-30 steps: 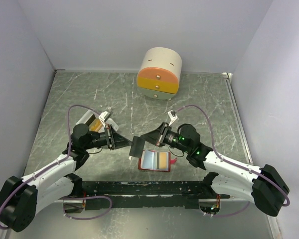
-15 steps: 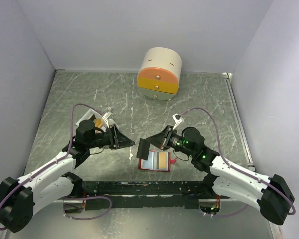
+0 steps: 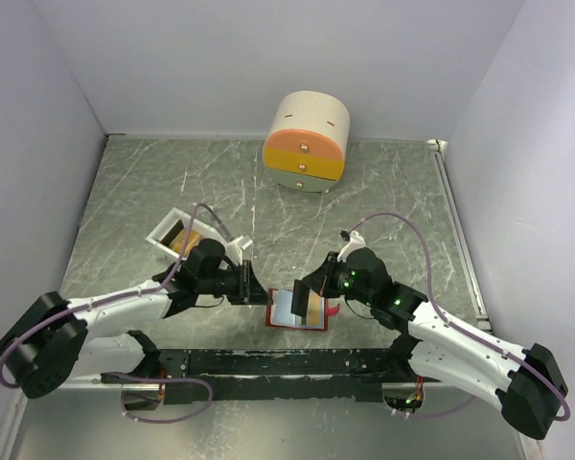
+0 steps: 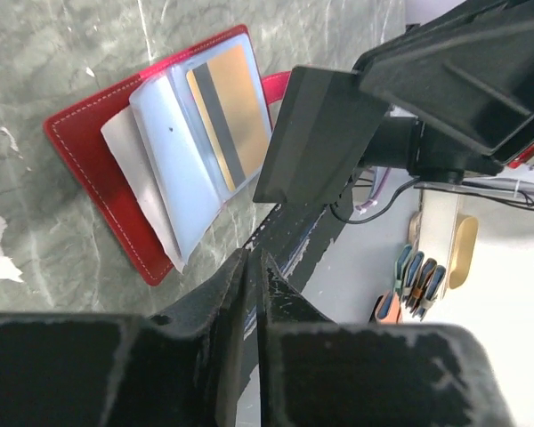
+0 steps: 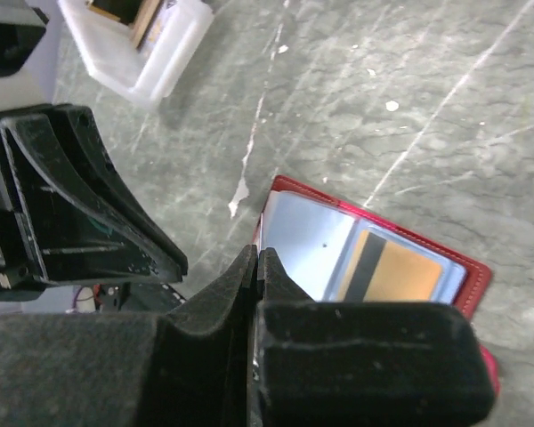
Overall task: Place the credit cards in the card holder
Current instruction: Pick up the credit card from the storage box, then insert the credit card into the card holder.
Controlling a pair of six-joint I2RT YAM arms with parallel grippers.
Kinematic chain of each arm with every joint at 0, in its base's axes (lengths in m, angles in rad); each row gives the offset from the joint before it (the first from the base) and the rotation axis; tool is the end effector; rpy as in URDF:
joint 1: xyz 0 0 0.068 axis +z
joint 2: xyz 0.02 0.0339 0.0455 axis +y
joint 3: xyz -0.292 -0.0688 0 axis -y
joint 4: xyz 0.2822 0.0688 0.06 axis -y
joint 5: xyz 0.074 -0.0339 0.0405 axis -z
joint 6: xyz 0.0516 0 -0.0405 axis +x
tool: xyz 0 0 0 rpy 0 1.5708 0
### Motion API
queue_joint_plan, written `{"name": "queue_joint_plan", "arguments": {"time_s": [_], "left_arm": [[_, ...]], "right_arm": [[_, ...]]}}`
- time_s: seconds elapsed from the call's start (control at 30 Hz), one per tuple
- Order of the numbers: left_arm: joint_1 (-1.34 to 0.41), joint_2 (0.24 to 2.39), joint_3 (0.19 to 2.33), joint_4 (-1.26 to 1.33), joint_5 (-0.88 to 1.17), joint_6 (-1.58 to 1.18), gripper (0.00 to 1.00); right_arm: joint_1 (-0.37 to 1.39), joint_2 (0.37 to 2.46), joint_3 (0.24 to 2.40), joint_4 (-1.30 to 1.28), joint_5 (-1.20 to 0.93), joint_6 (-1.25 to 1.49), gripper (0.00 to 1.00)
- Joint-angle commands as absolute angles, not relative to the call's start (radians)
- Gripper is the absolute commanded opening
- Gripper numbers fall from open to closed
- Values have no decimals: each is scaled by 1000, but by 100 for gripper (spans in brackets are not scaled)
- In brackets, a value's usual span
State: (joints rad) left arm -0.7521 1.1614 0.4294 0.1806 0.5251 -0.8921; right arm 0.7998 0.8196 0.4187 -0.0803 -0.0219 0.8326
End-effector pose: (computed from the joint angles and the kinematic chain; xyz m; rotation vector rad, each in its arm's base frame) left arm 0.1684 -0.1930 0.1752 0.1930 2.4349 -1.4309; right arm 0.1492 0.1552 0.2139 0.0216 2.2171 0.9954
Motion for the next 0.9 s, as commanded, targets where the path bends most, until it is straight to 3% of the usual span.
{"name": "queue_joint_plan", "arguments": {"time_s": [0.0, 0.23, 0.87], "left_arm": [[-814, 1247, 460, 318, 482, -896, 18], [-862, 1391, 471, 351, 447, -862, 14], [-871, 1485, 435, 318, 381, -808, 12]], "right_arm": [[779, 808, 402, -136, 31, 801, 0], [739, 834, 367, -94, 14, 799, 0], [687, 925, 316, 62, -74, 850, 0]]}}
